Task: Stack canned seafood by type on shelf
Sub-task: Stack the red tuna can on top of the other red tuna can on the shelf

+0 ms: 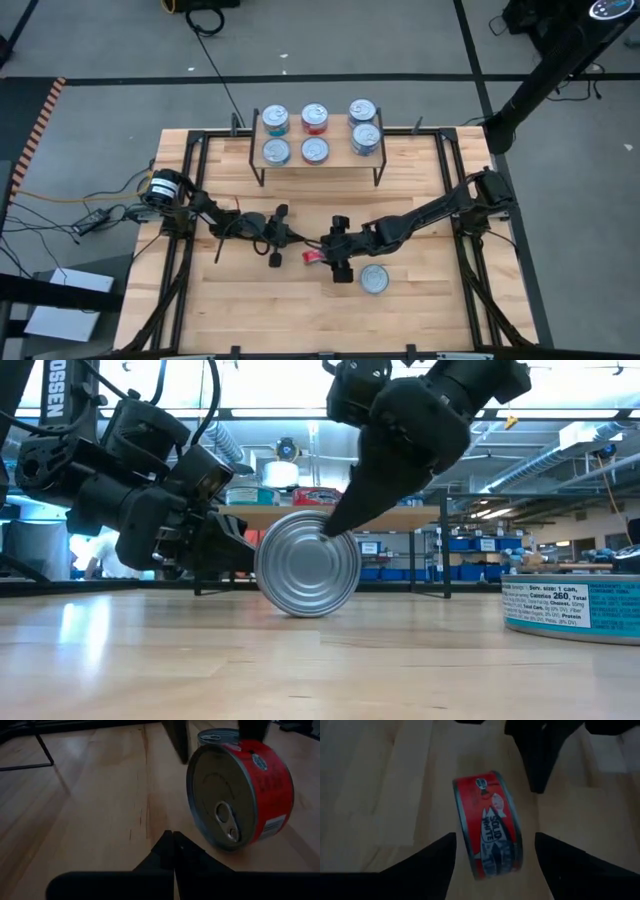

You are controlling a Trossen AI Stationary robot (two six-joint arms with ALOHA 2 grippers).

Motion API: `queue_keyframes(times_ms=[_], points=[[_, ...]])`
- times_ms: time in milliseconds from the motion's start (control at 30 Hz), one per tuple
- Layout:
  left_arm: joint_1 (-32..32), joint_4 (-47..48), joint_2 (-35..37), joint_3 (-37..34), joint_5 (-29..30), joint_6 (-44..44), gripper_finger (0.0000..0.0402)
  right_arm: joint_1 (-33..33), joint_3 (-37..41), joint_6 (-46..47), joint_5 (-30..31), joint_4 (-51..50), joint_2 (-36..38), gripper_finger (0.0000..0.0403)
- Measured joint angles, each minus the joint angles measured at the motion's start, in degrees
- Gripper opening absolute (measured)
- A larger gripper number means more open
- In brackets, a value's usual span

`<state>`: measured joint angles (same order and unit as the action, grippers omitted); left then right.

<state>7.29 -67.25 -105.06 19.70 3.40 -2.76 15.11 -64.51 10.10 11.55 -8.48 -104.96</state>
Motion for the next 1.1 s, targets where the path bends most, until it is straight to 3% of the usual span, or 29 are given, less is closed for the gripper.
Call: queue_keyframes(times_ms=[200,633,1100], points=[[0.00,0.06,0.00,-0.06,-0.05,0.00,0.0000,-0.04,0.00,-0.58,-0.87,1.20,-0.09,0.0251],[0.00,-0.14,0.00,-0.04,-0.29,0.02,0.0000,-0.68,0.00,-1.28,-2.80,1.20,-0.05,0.0150],[0.00,-0.14,-0.04,-0.02,-0.35,0.02,0.0000,-0.35,0.00,-1.28,-2.27,1.00,0.28,0.0153]])
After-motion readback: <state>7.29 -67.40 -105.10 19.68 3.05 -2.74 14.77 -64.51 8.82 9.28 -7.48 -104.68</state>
